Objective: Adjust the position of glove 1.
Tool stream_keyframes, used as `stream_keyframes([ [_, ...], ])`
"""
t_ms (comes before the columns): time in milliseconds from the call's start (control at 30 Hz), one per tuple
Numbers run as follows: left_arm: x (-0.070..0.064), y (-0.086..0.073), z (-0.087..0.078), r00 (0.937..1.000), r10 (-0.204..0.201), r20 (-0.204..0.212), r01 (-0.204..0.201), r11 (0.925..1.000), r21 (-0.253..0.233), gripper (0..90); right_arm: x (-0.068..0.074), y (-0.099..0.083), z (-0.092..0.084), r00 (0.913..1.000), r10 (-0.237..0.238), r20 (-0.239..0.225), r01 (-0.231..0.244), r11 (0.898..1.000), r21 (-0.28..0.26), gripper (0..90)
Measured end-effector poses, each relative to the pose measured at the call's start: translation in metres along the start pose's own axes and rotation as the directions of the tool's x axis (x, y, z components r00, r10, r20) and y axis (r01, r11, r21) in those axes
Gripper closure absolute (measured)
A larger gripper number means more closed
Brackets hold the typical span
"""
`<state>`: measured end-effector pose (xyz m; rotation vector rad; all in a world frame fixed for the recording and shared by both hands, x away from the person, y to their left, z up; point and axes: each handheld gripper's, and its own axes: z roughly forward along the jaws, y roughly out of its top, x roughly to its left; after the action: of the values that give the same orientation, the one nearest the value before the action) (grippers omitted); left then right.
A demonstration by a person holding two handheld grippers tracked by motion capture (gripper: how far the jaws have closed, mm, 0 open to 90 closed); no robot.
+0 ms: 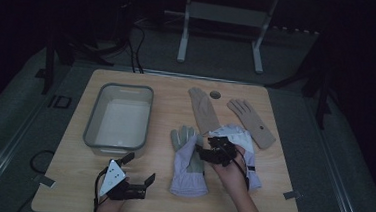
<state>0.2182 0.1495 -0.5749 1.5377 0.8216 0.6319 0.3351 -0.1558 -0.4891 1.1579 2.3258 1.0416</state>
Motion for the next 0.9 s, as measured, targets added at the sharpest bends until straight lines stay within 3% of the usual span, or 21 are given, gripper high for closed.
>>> stream_keyframes([
  [167,0.000,0.000,0.000,1.0000,0.001,-0.001,-0.001,1.0000,0.005,1.3,-0.023,0.000,-0.014,0.9990,0.034,0.030,-0.033,0.999,-0.024,43.2],
  [333,0.000,0.000,0.000,1.0000,0.000,-0.003,0.000,1.0000,0.006,1.4,-0.037,-0.005,-0.021,0.9979,0.055,0.032,-0.055,0.998,-0.018,42.7],
  [433,0.000,0.000,0.000,1.0000,0.001,-0.003,-0.001,0.9999,0.010,1.3,-0.054,-0.013,-0.026,0.9956,0.077,0.055,-0.076,0.997,-0.014,42.2],
  [667,0.000,0.000,0.001,1.0000,-0.001,-0.004,0.001,0.9999,0.013,1.4,-0.084,-0.024,-0.038,0.9917,0.088,0.094,-0.088,0.996,0.001,33.7],
  [900,-0.001,0.000,0.002,1.0000,-0.001,-0.001,0.001,0.9999,0.013,1.4,-0.109,-0.045,-0.032,0.9782,0.147,0.147,-0.149,0.989,0.006,32.2],
])
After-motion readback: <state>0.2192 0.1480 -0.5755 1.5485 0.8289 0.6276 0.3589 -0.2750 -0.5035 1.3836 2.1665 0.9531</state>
